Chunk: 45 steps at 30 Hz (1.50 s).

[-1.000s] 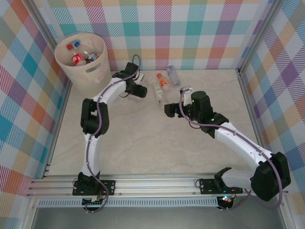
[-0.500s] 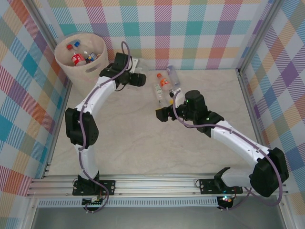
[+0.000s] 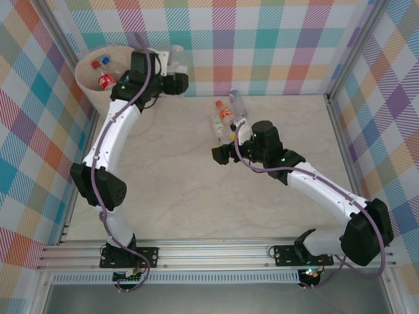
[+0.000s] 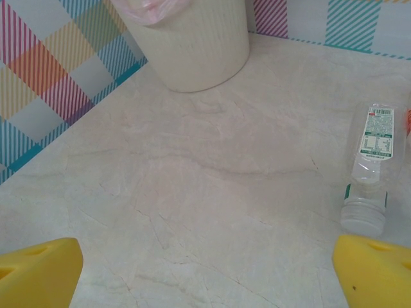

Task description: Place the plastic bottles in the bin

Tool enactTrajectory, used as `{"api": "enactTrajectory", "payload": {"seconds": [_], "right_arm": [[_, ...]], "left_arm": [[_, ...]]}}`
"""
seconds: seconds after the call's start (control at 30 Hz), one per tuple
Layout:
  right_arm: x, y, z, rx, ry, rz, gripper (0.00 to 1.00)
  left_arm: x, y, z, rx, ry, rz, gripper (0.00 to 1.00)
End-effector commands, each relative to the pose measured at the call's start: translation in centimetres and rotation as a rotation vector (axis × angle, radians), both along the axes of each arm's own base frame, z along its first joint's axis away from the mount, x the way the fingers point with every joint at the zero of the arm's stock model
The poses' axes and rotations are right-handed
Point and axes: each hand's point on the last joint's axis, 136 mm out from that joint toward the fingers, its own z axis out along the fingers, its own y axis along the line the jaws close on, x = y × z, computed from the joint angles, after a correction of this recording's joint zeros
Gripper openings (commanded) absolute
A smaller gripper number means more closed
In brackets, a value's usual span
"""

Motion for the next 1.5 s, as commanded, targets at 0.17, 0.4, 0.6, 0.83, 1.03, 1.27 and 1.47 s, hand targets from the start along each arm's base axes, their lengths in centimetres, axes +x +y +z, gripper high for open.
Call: {"api": "enactTrajectory", "payload": {"seconds": [0.17, 0.4, 0.6, 0.83, 1.03, 1.27, 1.47], "right_arm": [[0.0, 0.7, 1.7, 0.011, -0.045, 0.018, 1.0], [0.0, 0.5, 1.7, 0.006, -0.05, 0.009, 1.0], [0.1, 0.6, 1.4, 0.003, -0.043, 0.01, 1.0], [0.2, 0.6, 1.4, 0.0, -0.041, 0.008, 1.0], [0.1, 0.3, 1.4, -0.011, -0.039, -0.005, 1.0], [0.1, -0.1, 1.0, -0.028, -0.04, -0.022, 1.0], [0.4, 0.2, 0.8, -0.037, -0.035, -0.018, 1.0]], "left_arm": [[-0.1, 7.4, 7.8, -0.007, -0.183, 0.289, 0.69], [0.6, 14.5, 10.3, -0.064, -0.274, 0.518, 0.69], [1.4, 19.2, 9.9, -0.068, -0.291, 0.662, 0.69], [3.6, 23.1, 6.8, -0.069, -0.239, 0.775, 0.7], [6.0, 25.1, 3.5, -0.085, -0.173, 0.83, 0.7], [7.9, 25.4, 0.8, -0.088, -0.118, 0.843, 0.71], [7.9, 25.8, -1.0, -0.1, -0.073, 0.884, 0.86]]}}
